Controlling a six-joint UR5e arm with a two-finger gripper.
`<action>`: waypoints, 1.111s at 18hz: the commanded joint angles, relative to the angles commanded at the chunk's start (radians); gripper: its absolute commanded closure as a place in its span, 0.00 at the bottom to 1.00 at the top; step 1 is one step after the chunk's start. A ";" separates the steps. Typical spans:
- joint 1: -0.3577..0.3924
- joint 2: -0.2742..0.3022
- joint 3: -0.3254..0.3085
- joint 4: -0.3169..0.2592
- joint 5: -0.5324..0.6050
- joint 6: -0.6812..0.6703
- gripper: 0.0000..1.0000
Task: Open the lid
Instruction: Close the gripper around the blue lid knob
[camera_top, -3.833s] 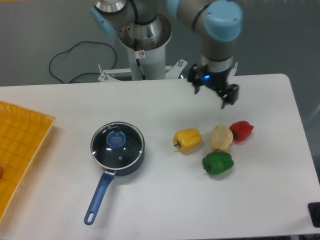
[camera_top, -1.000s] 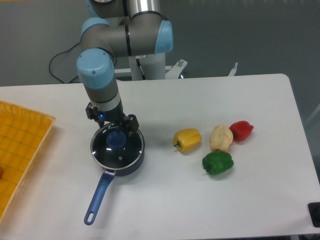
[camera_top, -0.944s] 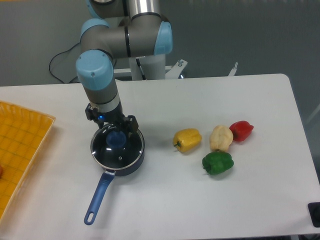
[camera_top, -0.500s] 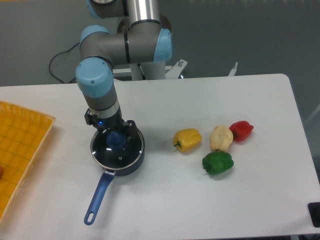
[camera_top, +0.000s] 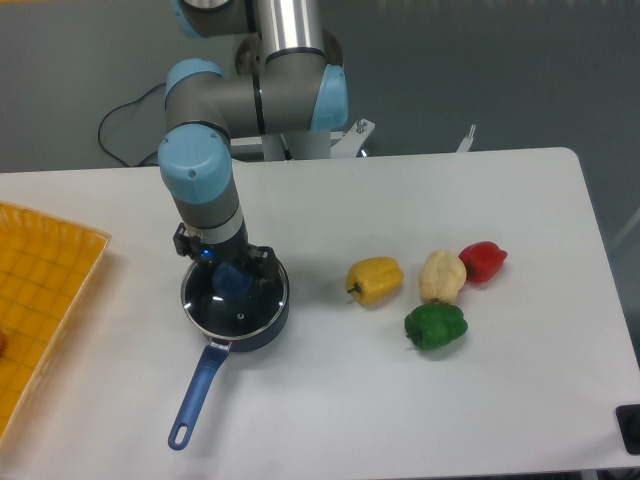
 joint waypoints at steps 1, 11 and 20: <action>0.000 -0.002 0.000 0.000 0.000 0.000 0.00; 0.000 -0.015 0.000 0.003 0.000 0.003 0.00; -0.005 -0.018 -0.003 0.012 -0.002 0.006 0.12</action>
